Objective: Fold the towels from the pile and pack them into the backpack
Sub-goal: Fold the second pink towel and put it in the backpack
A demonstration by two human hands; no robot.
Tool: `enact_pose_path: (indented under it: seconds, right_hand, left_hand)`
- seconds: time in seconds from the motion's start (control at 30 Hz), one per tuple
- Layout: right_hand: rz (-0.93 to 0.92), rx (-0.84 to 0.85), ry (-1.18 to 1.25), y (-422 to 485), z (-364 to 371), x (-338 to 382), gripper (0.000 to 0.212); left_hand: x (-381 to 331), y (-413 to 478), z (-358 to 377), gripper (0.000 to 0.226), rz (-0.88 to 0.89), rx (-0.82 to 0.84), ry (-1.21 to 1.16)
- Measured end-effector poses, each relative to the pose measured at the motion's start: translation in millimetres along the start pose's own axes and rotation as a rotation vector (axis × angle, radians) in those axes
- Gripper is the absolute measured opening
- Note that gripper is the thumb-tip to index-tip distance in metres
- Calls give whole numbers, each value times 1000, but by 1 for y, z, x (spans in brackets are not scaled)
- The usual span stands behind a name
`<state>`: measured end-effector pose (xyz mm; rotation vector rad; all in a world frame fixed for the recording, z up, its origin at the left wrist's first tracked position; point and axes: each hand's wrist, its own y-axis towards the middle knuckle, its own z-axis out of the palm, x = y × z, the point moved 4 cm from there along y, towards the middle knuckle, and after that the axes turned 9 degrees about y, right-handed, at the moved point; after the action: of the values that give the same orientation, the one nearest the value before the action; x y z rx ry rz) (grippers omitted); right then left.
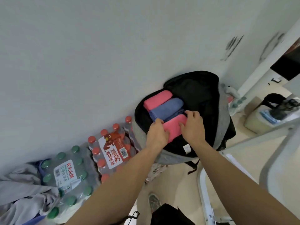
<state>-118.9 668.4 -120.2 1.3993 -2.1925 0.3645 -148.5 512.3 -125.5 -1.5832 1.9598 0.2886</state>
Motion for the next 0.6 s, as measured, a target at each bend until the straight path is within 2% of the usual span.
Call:
enact_pose_path:
  seconds: [0.07,0.1,0.17,0.27,0.4,0.47,0.53,0.6]
  right_hand:
    - [-134,-69,-94,-5,4,0,41]
    - [-189,-47,-74,-10,10,-1,38]
    - [-230,85,-31,-23,28,-7,46]
    - [-135,260,-72,-32,51,-19,57]
    - [-60,309,-177,-29,59,-11,82]
    - [-61,298,-210,-27,60,-10,92]
    - [-51,289,-230,-23,62,-16,94]
    - [-38,319,-222,-19,63,-17,90]
  left_hand:
    - [-1,5,6,35,-37,-34,-22]
    - [-3,6,9,35,-43,-47,-31]
    - [-6,5,12,36,-27,-52,-30]
    - [-6,4,2,35,17,-111,221]
    - [-13,18,-21,40,185,-261,501]
    - [-14,33,-19,53,299,-194,619]
    - [-10,45,-8,66,377,-37,715]
    - [-2,52,6,65,414,110,779]
